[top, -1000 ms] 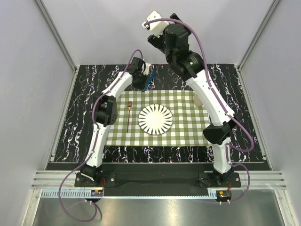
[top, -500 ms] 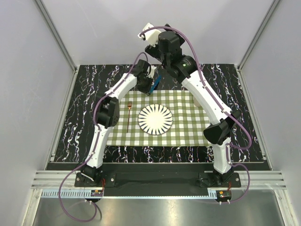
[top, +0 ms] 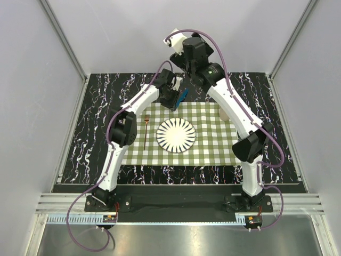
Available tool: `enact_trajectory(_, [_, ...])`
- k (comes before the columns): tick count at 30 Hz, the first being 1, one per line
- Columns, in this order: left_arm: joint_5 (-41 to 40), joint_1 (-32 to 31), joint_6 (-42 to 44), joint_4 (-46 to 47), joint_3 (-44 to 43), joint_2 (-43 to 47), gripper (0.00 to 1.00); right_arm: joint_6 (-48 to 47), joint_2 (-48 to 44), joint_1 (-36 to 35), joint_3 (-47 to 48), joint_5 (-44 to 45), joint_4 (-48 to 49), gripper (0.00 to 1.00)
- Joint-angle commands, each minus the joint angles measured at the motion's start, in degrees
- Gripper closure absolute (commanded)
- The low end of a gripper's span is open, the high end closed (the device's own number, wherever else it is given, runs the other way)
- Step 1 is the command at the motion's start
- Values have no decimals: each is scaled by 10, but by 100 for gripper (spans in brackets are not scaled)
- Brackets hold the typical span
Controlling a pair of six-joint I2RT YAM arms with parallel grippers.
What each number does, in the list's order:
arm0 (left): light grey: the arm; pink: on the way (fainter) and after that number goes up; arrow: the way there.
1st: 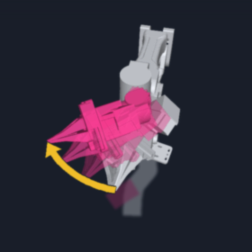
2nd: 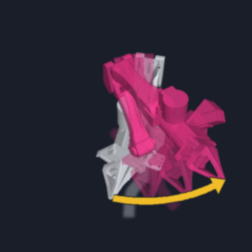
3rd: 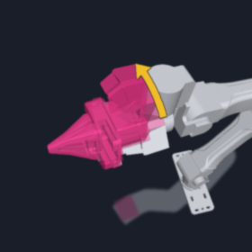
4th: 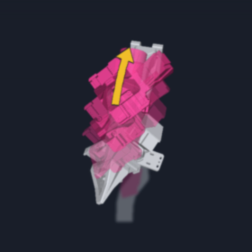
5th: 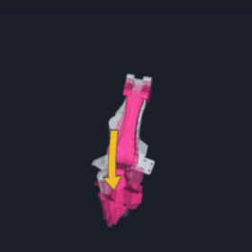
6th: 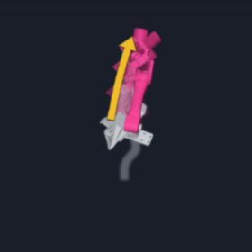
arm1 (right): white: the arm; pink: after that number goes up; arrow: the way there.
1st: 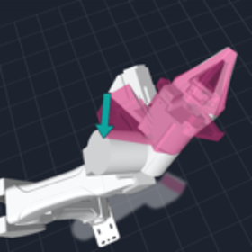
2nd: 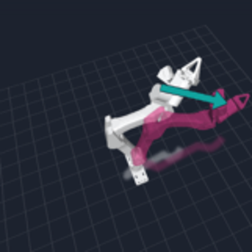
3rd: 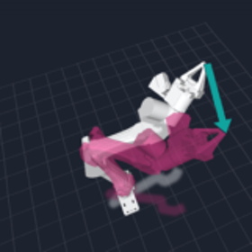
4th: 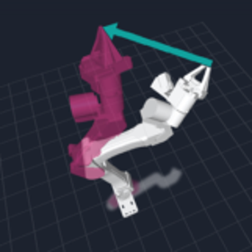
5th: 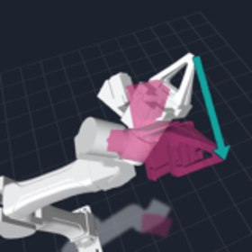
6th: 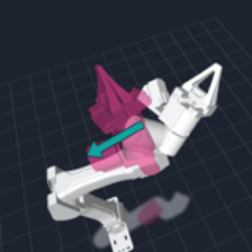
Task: Set the dinner table for one person
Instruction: Place the knife on the napkin.
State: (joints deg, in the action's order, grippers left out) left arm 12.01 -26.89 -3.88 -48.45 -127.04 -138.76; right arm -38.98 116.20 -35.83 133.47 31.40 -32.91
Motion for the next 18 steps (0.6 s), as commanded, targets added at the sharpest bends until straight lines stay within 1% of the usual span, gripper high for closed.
enact_trajectory(1, [13,2,-10,5,5,50,65,18,-27,4,14,-5,10,6])
enact_trajectory(2, [13,2,-7,5,7,51,58,19,-28,6,13,-6,9,6])
enact_trajectory(3, [14,2,-5,4,8,53,45,18,-29,6,10,-6,8,6])
enact_trajectory(6, [11,2,-3,5,10,56,32,20,-34,9,9,-6,9,5])
enact_trajectory(7, [10,2,-2,4,9,57,26,19,-34,10,9,-6,8,5])
enact_trajectory(10, [-5,3,-3,5,5,64,21,28,-30,23,19,1,8,5])
enact_trajectory(13, [-37,14,-9,4,-3,81,19,66,-22,48,23,10,1,3])
enact_trajectory(14, [-44,19,-10,5,-5,87,16,95,-18,55,23,1,-6,3])
enact_trajectory(16, [-64,40,-8,5,-3,106,14,128,-9,79,25,-19,-51,3])
enact_trajectory(17, [-73,50,-5,5,3,114,11,164,3,88,28,-56,-76,3])
enact_trajectory(18, [-84,60,-2,5,7,131,10,183,12,96,35,-88,-107,2])
